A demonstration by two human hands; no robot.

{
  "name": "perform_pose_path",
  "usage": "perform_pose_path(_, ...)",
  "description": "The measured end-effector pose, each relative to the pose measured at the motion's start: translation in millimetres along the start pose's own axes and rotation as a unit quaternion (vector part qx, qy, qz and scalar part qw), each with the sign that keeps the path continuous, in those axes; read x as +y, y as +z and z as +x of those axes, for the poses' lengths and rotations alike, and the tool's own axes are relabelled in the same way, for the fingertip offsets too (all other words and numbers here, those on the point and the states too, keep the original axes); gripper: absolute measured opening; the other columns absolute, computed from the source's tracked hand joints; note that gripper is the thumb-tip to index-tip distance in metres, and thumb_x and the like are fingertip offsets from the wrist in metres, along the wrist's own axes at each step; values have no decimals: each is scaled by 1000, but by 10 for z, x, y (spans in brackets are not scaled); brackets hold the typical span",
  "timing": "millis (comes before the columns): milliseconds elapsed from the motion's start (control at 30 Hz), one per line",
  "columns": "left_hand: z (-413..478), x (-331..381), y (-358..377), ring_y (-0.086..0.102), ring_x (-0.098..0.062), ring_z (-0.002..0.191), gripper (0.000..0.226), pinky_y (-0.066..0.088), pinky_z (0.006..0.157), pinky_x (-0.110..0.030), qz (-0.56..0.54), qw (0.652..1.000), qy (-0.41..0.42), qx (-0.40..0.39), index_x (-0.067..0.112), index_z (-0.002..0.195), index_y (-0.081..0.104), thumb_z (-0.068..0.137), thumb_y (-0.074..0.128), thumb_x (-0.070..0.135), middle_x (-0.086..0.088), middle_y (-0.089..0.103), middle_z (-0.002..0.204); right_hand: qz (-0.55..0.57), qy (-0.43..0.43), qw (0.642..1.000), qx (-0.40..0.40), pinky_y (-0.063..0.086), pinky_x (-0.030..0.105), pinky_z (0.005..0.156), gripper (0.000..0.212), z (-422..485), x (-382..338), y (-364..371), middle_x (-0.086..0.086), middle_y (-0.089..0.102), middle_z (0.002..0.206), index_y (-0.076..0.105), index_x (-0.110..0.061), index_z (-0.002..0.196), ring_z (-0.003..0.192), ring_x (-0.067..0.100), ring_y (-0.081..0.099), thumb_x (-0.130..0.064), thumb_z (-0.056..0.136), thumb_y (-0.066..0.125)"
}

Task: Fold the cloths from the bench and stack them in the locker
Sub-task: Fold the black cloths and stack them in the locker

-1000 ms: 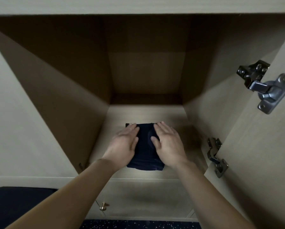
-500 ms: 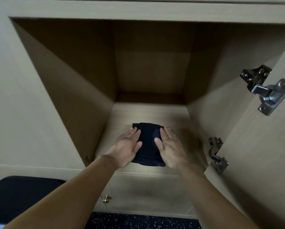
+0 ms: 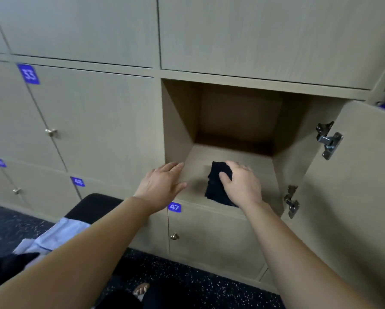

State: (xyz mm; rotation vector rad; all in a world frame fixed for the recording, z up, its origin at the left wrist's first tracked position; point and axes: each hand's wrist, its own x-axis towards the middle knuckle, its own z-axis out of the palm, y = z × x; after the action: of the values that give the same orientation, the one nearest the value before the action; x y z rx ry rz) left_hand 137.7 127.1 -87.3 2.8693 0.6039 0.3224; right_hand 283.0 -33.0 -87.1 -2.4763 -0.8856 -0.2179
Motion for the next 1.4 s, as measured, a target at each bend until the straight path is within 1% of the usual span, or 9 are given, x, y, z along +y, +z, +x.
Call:
perform_pose_path(333, -1793, -907, -506, 33, -23, 142, 60, 26, 112, -37, 48, 986, -157, 30, 23, 152, 28, 99, 48, 44, 1, 29, 159, 35, -148, 986, -71, 38, 38, 101, 50, -1070, -1374, 199, 3, 50, 143, 37, -18, 145, 129, 25, 44, -36, 99, 44)
perform_pose_path(533, -2854, -1512, -680, 35, -26, 141, 60, 26, 114, -41, 66, 964, -252, 52, 23, 151, 33, 97, 51, 44, -2, 33, 157, 46, -226, 965, -123, 37, 37, 100, 47, -1626, -2026, 584, 7, 55, 136, 45, -14, 138, 124, 29, 47, -32, 95, 48)
perform_pose_path(667, -3492, -1774, -641, 39, -27, 138, 59, 30, 113, -42, 62, 949, -301, 67, 19, 147, 40, 96, 55, 42, -4, 40, 153, 38, -276, 946, -163, 39, 37, 98, 45, -1982, -2312, 866, 1, 53, 137, 44, -16, 138, 124, 26, 47, -32, 96, 48)
perform_pose_path(800, -3959, -1987, -480, 39, -24, 139, 58, 30, 112, -40, 60, 934, -349, 58, 21, 148, 40, 96, 54, 43, -1, 40, 153, 41, -299, 930, -208, 40, 34, 92, 33, -2259, -2511, 1178, 2, 59, 125, 53, -14, 124, 118, 25, 51, -32, 96, 48)
perform_pose_path(900, -4105, -2125, -354, 41, -23, 137, 56, 31, 110, -38, 55, 929, -362, 56, 21, 146, 42, 96, 54, 43, 0, 43, 151, 42, -305, 923, -232, 39, 34, 96, 37, -2365, -2602, 1375, 1, 57, 129, 51, -14, 129, 122, 23, 49, -35, 97, 48)
perform_pose_path(1000, -4119, -2271, -249, 41, -20, 138, 54, 29, 111, -35, 51, 927, -367, 51, 22, 146, 42, 97, 51, 44, 4, 43, 150, 50, -319, 916, -237, 40, 31, 92, 32, -2359, -2707, 1547, -2, 61, 123, 54, -15, 122, 117, 20, 52, -35, 97, 47)
perform_pose_path(1167, -3993, -2550, -79, 51, -24, 127, 44, 36, 106, -37, 26, 928, -368, 55, 20, 136, 55, 97, 52, 41, 2, 56, 138, 50, -333, 911, -239, 39, 33, 91, 32, -2193, -2976, 1794, -1, 63, 119, 56, -16, 121, 114, 23, 53, -34, 99, 45)
perform_pose_path(1333, -3815, -2833, 77, 53, -20, 120, 34, 37, 102, -33, 21, 922, -383, 58, 26, 126, 62, 98, 50, 42, 7, 62, 127, 75, -334, 911, -231, 41, 35, 82, 21, -2067, -3252, 2047, 1, 67, 102, 60, -16, 102, 103, 27, 57, -31, 96, 46)
perform_pose_path(1400, -3756, -2921, 130, 53, -19, 118, 32, 36, 101, -33, 14, 919, -390, 62, 27, 122, 64, 97, 51, 42, 9, 63, 124, 78, -348, 908, -220, 41, 35, 87, 25, -2059, -3358, 2137, 0, 68, 105, 64, -17, 108, 105, 25, 57, -33, 95, 49)
